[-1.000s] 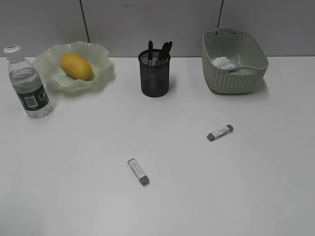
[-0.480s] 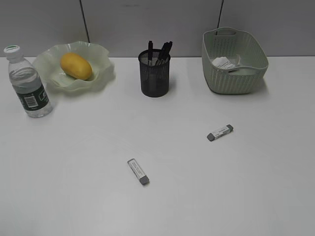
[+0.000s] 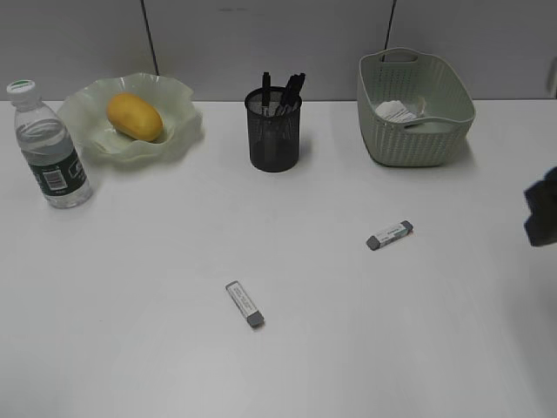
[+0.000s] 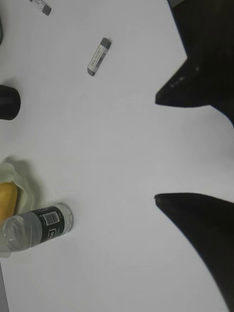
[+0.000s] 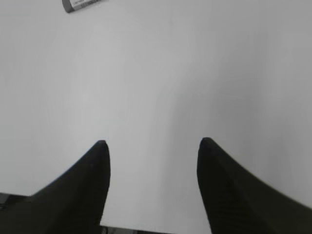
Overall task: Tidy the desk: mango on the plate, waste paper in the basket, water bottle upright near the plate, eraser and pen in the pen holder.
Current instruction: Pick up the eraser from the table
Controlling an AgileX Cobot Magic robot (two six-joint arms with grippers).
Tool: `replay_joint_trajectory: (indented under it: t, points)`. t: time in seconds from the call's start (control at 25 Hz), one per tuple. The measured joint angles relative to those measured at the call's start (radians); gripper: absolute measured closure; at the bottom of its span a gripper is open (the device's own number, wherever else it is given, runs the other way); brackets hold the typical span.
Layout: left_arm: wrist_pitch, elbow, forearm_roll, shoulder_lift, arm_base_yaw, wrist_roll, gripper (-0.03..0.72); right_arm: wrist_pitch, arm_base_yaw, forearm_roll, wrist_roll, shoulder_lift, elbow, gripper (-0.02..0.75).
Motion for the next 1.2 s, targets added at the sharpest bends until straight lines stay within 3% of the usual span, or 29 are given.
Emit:
replay_joint_trajectory:
  t: [0.28,0.64,1.2]
  points:
    - [0.000,0.000,0.000,0.000,0.000,0.000,0.260,-0.034,0.005,0.045,0.142,0.326,-0.210,0.281]
    - [0.000,0.000,-0.001,0.000,0.000,-0.002,0.260,-0.035,0.081,0.062,0.342,0.639,-0.441,0.281]
    - [0.000,0.000,-0.001,0.000,0.000,-0.002,0.260,-0.077,0.116,0.069,0.517,0.864,-0.496,0.281]
